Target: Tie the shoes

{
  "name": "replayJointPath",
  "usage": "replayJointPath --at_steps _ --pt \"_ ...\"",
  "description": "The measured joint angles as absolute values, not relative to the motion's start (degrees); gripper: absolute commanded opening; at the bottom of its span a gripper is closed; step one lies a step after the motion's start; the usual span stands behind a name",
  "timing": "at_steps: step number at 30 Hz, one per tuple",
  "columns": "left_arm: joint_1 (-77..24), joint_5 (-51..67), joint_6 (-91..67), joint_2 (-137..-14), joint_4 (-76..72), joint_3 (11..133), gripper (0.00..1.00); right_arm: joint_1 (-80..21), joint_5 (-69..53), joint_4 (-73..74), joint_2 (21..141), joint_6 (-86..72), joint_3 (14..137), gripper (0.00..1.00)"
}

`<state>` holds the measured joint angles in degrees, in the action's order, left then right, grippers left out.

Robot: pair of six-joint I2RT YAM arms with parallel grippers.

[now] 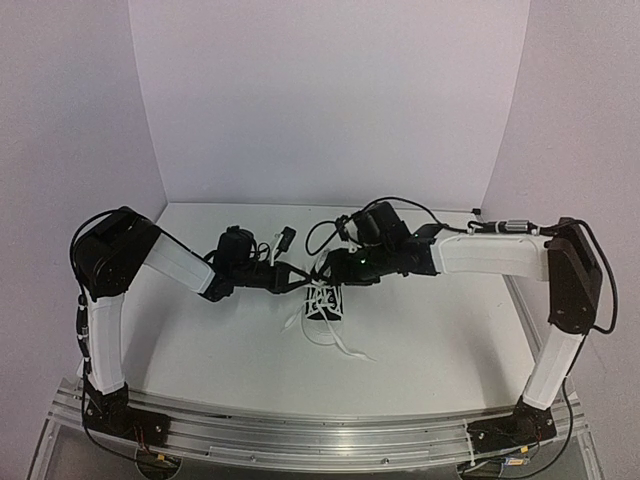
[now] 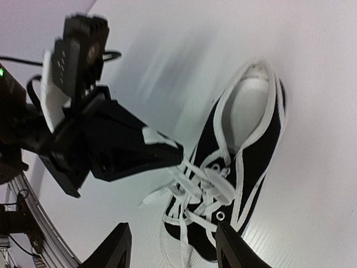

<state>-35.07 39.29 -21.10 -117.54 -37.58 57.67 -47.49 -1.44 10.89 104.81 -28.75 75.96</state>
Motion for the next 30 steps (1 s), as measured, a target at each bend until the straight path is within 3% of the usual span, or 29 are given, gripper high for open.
replayJointPath --at_steps 2,6,14,21,25,30 --pt "-35.07 39.23 -21.12 -117.54 -37.57 57.39 0.0 -49.47 0.07 12.59 105.82 -28.77 75.96 0.51" --pt "-35.07 39.12 -21.12 -117.54 -37.57 57.21 0.0 -52.22 0.89 14.84 107.99 -28.73 75.96 0.39" --pt "-35.07 38.79 -21.09 -117.54 -37.55 57.19 0.0 -52.74 1.74 16.69 111.07 -28.75 75.99 0.32" --pt "-35.07 38.74 -21.08 -117.54 -37.54 57.19 0.0 -52.82 2.83 17.64 113.78 -28.24 77.46 0.16" --pt "-35.07 38.56 -21.07 -117.54 -37.54 57.19 0.0 -52.83 3.01 17.72 114.68 -28.33 77.78 0.0" --pt "-35.07 38.33 -21.02 -117.52 -37.54 57.15 0.0 -52.82 3.19 17.72 114.69 -28.68 77.78 0.0"
